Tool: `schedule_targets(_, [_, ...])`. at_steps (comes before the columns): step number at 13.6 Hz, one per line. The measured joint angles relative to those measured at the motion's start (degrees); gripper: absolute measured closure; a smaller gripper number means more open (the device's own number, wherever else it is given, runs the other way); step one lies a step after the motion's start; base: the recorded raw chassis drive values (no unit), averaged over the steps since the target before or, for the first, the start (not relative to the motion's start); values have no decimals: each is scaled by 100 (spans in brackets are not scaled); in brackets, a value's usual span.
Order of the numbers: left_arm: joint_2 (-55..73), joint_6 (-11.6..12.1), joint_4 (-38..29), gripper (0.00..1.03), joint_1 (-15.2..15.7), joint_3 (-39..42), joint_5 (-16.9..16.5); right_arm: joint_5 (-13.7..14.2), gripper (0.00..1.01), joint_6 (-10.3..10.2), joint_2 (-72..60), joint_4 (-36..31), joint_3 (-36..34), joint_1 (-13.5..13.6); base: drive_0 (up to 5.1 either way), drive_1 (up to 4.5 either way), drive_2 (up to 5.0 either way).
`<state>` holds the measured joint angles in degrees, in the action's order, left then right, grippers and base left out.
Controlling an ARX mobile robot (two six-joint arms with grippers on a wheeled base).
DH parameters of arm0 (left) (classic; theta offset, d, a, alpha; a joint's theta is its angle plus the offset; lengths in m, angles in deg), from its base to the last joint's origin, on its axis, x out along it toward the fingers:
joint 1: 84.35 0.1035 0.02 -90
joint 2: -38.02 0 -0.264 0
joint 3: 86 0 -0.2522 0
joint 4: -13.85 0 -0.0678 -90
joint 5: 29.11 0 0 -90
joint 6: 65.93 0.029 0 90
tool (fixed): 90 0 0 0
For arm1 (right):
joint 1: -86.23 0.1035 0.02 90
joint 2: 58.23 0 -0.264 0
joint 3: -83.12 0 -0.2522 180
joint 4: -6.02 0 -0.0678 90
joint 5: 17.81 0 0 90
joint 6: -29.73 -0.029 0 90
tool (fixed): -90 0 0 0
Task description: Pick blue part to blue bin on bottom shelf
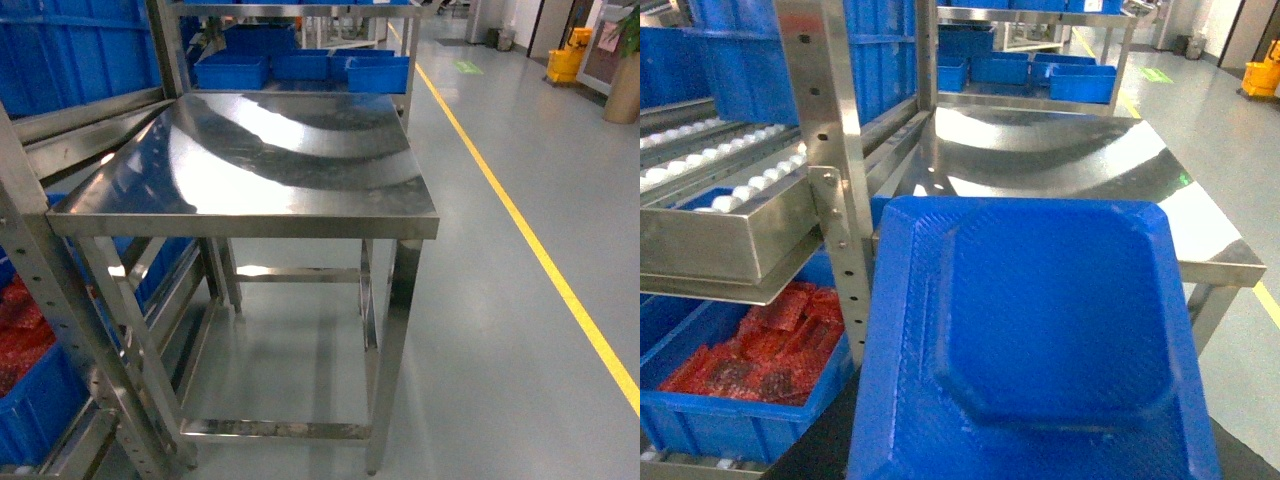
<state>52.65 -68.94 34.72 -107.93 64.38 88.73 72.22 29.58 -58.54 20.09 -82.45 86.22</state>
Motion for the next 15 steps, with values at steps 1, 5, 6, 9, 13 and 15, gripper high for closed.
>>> schedule_targets(1, [-2, -2, 0, 60, 0, 0, 4, 0, 3, 0, 2, -2, 0, 0, -477, 269, 269])
schedule_targets(5, [0, 0, -4, 60, 0, 0, 4, 0, 3, 0, 0, 2, 0, 0, -484, 262, 262])
schedule_targets(6, [-7, 0, -4, 60, 0, 0, 7, 0, 3, 0, 0, -4, 0, 0, -505, 241, 241])
schedule_targets(9, [-7, -2, -20, 60, 0, 0, 4, -4, 3, 0, 0, -9, 0, 0, -496, 247, 247])
schedule_targets(13, [-2, 0, 7, 60, 4, 0, 7, -2, 3, 0, 0, -13, 0, 0, -498, 242, 242])
schedule_targets(15, [-7, 0, 0, 60, 7, 0, 22, -4, 3, 0, 0, 2, 0, 0, -506, 235, 235])
